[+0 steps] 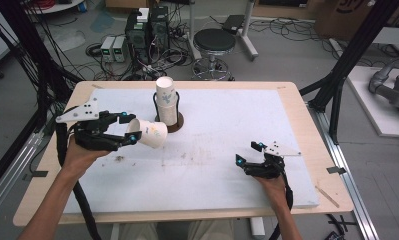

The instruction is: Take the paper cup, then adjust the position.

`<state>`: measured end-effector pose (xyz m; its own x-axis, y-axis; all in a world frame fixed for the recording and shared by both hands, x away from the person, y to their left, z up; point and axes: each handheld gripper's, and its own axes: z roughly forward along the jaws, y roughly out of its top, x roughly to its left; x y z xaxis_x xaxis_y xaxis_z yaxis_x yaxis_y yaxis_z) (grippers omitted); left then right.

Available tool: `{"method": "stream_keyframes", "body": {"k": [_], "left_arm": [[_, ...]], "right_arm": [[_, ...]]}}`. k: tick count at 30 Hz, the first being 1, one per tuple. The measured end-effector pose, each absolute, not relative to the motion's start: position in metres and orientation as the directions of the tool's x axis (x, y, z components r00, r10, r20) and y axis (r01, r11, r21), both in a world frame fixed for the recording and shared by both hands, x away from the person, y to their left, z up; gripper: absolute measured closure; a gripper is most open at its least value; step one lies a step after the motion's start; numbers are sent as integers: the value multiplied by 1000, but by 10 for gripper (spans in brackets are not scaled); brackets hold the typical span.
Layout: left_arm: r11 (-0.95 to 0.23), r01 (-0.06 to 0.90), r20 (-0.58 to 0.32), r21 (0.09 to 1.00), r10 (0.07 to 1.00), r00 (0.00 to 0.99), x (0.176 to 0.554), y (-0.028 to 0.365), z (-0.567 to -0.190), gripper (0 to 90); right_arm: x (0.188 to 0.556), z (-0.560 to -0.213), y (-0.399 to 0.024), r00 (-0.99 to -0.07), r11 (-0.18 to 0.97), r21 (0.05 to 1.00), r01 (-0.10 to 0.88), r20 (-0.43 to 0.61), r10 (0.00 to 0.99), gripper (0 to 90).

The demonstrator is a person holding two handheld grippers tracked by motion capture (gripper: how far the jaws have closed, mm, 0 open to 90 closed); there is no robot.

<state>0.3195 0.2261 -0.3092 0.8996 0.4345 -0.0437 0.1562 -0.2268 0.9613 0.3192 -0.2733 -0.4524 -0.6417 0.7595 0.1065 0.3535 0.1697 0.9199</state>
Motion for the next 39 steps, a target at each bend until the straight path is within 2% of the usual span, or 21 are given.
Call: {"method": "stream_keyframes", "body": {"k": [7,17,39], "left_arm": [[-232,191,-67,954,457,887,320,230,-327,374],[-186,145,-53,972,426,903,315,235,-332,374],[-163,139,-61,977,410,910,314,233,-335,374]], "right_arm": [[319,-452,-273,-641,169,920,353,106,760,155],[319,-452,-273,-643,176,921,348,98,760,155],[318,-452,-273,-653,176,922,346,102,750,155]]}}
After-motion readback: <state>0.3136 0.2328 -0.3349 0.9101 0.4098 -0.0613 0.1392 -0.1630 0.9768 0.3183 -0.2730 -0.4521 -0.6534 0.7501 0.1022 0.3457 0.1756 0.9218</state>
